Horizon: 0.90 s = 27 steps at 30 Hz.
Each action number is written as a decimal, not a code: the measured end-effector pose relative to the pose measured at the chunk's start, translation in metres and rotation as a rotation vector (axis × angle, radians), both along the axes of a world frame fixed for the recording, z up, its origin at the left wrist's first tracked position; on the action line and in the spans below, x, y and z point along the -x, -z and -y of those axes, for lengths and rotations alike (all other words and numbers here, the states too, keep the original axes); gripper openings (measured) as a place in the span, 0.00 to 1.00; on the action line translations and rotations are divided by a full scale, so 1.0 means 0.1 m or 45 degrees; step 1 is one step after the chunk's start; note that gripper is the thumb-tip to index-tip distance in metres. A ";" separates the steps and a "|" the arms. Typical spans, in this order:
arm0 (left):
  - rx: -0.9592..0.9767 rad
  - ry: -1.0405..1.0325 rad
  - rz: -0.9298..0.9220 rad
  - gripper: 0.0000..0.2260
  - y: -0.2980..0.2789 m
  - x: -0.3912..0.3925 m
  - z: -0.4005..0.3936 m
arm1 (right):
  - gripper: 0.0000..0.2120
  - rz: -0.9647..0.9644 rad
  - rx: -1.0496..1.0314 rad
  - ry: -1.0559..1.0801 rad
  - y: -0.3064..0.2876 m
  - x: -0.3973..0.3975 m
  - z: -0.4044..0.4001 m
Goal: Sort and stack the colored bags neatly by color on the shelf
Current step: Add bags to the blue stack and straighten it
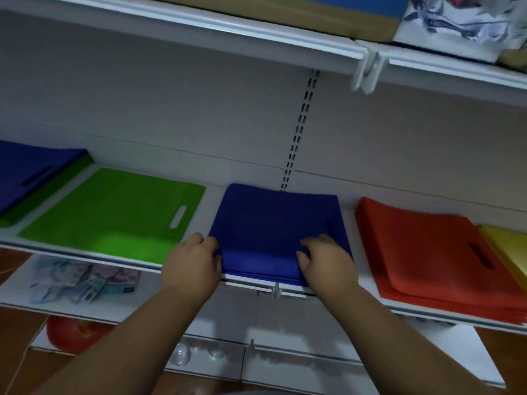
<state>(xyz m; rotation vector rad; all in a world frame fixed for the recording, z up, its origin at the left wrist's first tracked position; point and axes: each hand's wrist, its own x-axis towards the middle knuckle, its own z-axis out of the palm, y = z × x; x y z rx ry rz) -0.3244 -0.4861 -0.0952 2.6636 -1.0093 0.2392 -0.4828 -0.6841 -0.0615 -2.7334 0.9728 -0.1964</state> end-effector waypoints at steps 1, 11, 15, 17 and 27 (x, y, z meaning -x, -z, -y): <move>0.029 0.001 -0.014 0.07 0.00 -0.03 -0.08 | 0.15 0.023 -0.016 -0.043 -0.02 -0.11 -0.09; 0.362 -0.294 -0.208 0.12 -0.12 -1.08 -1.47 | 0.19 0.129 -0.138 -0.521 -0.13 -1.83 -1.61; 0.446 -0.431 -0.373 0.14 -0.19 -1.74 -2.23 | 0.22 0.107 -0.211 -0.639 -0.08 -2.66 -2.42; 0.472 -0.481 -0.418 0.14 -0.20 -2.05 -2.57 | 0.25 0.076 -0.240 -0.709 -0.06 -3.07 -2.78; 0.789 -0.574 -0.992 0.19 -0.12 -2.92 -3.57 | 0.32 -0.209 -0.460 -0.643 0.11 -4.18 -3.80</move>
